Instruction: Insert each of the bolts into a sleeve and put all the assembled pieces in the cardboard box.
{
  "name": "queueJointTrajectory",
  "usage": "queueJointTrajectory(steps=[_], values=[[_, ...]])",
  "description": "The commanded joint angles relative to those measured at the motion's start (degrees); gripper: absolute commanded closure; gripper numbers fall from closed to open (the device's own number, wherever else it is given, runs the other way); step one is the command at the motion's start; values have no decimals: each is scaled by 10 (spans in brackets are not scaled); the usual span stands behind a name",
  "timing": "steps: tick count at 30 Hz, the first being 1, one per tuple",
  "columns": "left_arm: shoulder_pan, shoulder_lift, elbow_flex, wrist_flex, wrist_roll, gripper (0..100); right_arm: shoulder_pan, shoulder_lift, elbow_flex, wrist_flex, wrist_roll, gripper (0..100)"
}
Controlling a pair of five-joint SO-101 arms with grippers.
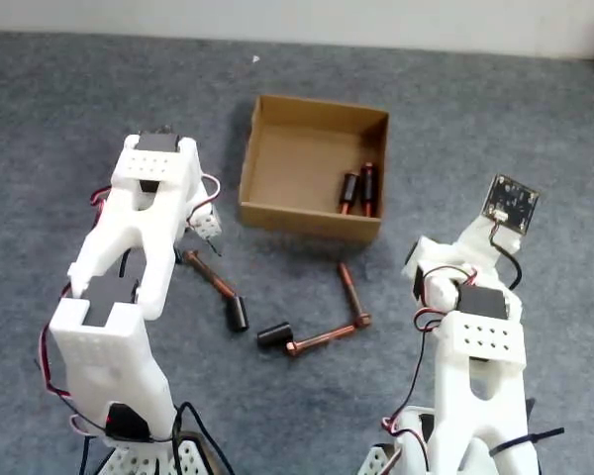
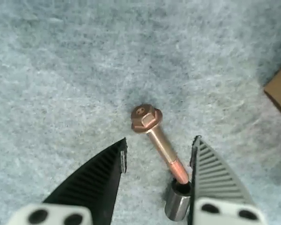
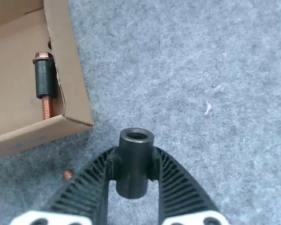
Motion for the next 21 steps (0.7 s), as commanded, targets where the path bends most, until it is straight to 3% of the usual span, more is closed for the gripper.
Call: queueJointTrajectory(steps=[1, 11, 15, 21], values=[[1, -7, -21, 18, -9, 755, 7, -15, -7, -15, -1, 992], [75, 49, 30, 36, 4, 755, 7, -15, -7, -15, -1, 992], [65, 84, -12, 40, 77, 755, 7, -15, -7, -15, -1, 992], [28, 96, -41, 40, 84, 755, 7, -15, -7, -15, -1, 992]])
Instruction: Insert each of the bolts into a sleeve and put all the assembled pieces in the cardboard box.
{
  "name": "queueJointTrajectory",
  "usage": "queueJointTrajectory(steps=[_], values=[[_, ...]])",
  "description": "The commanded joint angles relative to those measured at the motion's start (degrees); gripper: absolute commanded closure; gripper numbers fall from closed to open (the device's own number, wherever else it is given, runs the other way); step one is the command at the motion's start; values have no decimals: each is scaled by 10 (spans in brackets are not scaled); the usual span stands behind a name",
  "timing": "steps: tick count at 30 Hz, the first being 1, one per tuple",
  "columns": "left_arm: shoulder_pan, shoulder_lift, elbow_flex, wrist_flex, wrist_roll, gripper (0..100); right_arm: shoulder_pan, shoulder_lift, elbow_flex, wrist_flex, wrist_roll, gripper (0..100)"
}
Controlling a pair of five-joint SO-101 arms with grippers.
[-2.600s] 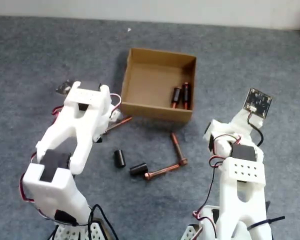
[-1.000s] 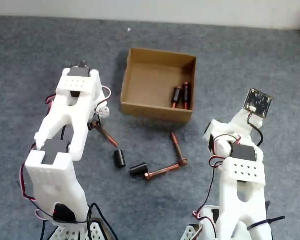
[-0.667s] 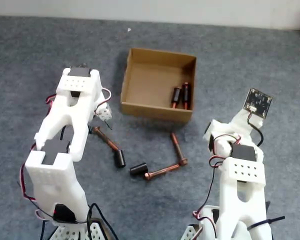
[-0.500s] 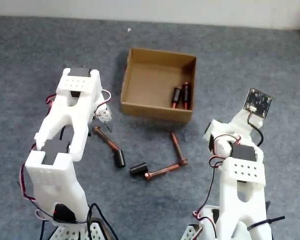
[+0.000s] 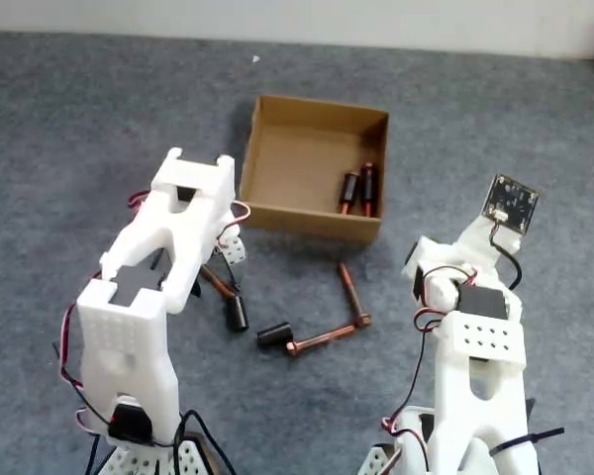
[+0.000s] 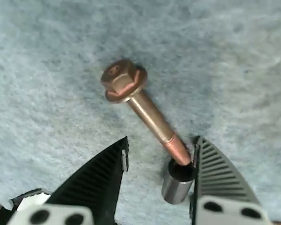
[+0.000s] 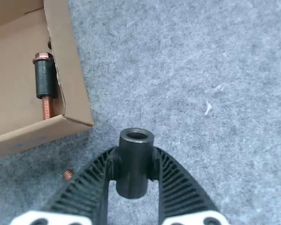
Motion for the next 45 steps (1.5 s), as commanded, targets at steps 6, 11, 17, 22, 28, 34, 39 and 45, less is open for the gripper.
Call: queueJointTrajectory(steps=[6, 11, 17, 22, 28, 34, 39, 45], values=[[-65, 7, -54, -8, 14, 755, 7, -15, -6, -15, -1, 992], [-85, 7, -70, -8, 14, 755, 7, -15, -6, -15, -1, 992], [-86, 8, -74, -9, 14, 755, 7, -15, -6, -15, -1, 992], [-81, 9, -70, -17, 14, 755, 7, -15, -7, -15, -1, 992], [-80, 10, -67, -33, 15, 887, 7, -15, -7, -15, -1, 992], [-72, 26, -63, -47, 15, 981, 7, -15, -7, -15, -1, 992], [-53, 26, -63, -47, 12, 994, 7, -15, -7, -15, -1, 992], [-52, -4, -79, -21, 10, 994, 7, -19, -6, -15, -1, 992]])
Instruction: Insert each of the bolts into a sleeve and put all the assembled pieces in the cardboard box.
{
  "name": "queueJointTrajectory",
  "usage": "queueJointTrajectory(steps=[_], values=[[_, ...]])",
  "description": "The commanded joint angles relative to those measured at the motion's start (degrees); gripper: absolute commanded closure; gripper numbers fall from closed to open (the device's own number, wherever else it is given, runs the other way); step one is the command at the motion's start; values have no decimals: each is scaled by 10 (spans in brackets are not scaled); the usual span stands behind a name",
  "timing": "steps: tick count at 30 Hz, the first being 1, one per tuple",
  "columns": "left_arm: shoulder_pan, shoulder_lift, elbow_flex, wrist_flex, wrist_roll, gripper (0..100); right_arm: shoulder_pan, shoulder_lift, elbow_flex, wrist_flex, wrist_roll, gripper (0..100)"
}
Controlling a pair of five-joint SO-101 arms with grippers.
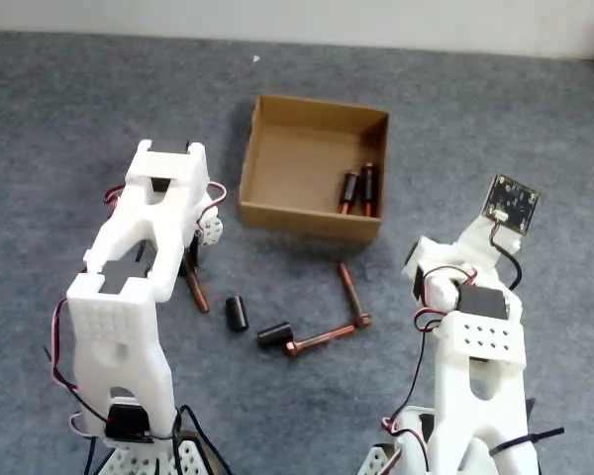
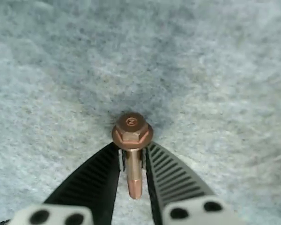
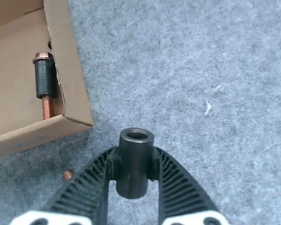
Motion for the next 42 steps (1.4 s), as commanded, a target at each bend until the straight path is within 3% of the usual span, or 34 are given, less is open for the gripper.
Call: queueJointTrajectory(steps=[1, 8, 19, 32, 42], values=[[8, -47, -24, 18, 0, 994, 7, -19, -7, -14, -1, 992], [7, -147, -19, 17, -1, 994, 4, -41, -7, 14, -1, 992], [25, -335, 90, -7, -63, 994, -74, -285, 56, 52, 14, 993], [72, -660, 404, -246, -101, 994, -168, -344, 94, 57, 40, 993], [105, -901, 593, -396, -101, 994, -214, -497, 173, 52, 75, 993]])
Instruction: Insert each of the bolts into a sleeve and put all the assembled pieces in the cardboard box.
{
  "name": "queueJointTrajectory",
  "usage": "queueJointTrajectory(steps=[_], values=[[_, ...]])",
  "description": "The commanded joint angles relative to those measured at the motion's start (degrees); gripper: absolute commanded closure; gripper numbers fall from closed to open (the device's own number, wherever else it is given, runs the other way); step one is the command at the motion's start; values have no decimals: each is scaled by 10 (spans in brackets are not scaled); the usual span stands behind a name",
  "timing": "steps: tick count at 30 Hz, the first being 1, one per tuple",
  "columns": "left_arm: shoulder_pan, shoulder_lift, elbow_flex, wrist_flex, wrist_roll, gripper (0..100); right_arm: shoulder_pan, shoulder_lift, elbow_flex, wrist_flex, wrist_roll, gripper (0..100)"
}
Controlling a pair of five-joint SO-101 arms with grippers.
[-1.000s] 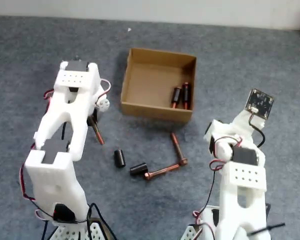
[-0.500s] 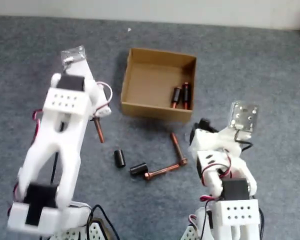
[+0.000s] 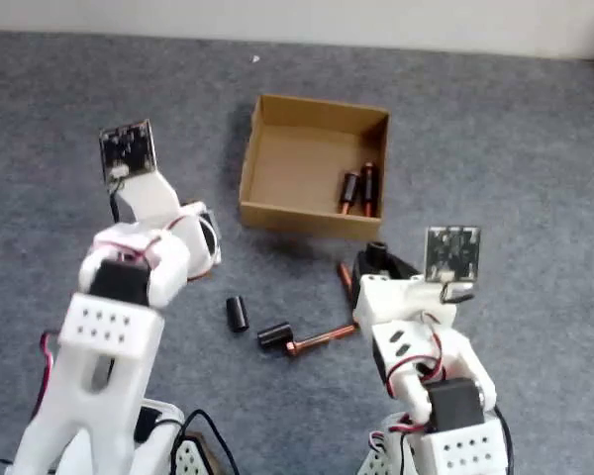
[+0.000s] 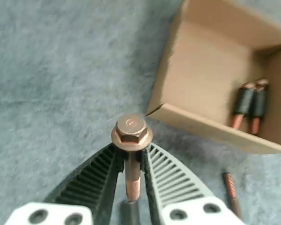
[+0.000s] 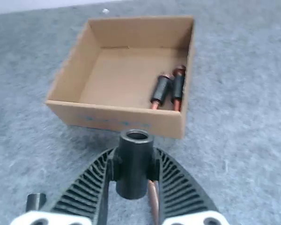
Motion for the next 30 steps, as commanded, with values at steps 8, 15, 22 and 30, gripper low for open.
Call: queueJointTrajectory(steps=[8, 15, 22, 30], values=[[82, -326, 175, -131, -11, 994, -71, -110, 39, 0, 13, 993], [128, -538, 285, -191, -88, 994, -106, -122, 40, 0, 21, 993], [156, -582, 323, -220, -115, 994, -152, -122, 74, -22, 76, 993], [169, -586, 324, -281, -114, 994, -170, -123, 149, -133, 122, 993]])
